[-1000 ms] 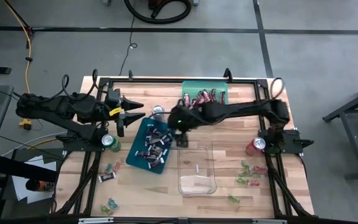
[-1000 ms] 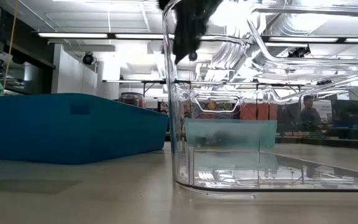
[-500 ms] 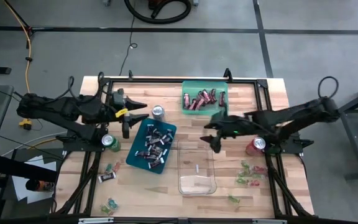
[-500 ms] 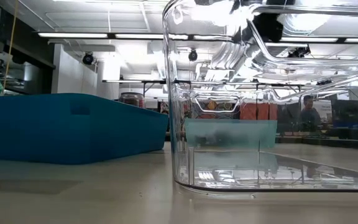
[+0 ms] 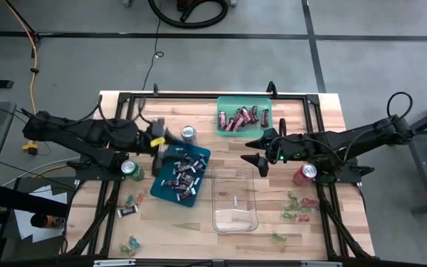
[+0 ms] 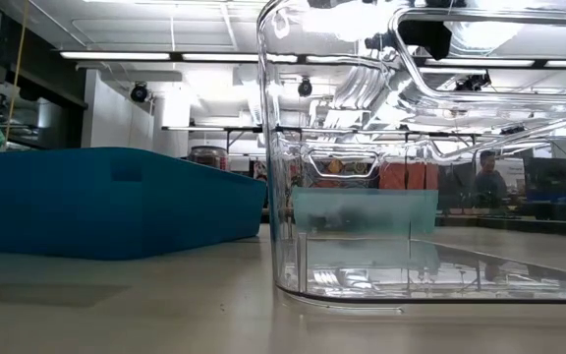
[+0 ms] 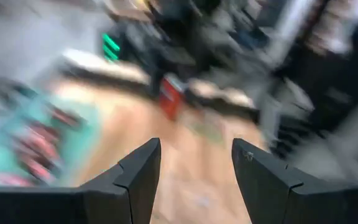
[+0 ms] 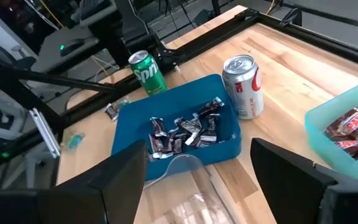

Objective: Sort candy
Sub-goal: Put the chocolate bar into the blue bin

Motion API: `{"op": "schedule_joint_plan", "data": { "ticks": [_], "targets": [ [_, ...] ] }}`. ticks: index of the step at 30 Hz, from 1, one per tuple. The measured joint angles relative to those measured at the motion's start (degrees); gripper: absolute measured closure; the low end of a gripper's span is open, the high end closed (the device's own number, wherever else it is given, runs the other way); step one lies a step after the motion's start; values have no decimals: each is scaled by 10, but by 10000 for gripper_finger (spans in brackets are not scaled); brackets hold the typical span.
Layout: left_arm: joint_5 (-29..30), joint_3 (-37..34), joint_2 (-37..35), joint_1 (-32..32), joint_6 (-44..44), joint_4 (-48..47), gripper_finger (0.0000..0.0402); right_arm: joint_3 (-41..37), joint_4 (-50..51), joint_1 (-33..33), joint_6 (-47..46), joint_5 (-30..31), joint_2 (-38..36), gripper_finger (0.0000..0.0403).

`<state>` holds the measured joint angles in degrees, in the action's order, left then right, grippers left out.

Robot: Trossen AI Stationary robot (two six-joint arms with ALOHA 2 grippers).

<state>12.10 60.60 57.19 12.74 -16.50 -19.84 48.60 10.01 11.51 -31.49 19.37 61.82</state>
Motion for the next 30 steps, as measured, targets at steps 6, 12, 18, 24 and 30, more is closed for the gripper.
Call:
{"op": "schedule_joint_plan", "data": {
  "ticks": [6,12,18,24,30],
  "targets": [
    [-125,1,13,93,-195,-285,216,0,0,0,4,0,0,124],
    [-122,-6,61,254,-413,-465,216,0,10,0,4,0,0,124],
    [-123,-93,112,355,-624,-365,216,0,22,0,4,4,0,124],
    [-207,-166,182,382,-679,-299,216,0,27,0,5,27,0,124],
    [-236,-179,246,382,-640,-297,216,1,35,0,4,28,0,124]
  ]
}}
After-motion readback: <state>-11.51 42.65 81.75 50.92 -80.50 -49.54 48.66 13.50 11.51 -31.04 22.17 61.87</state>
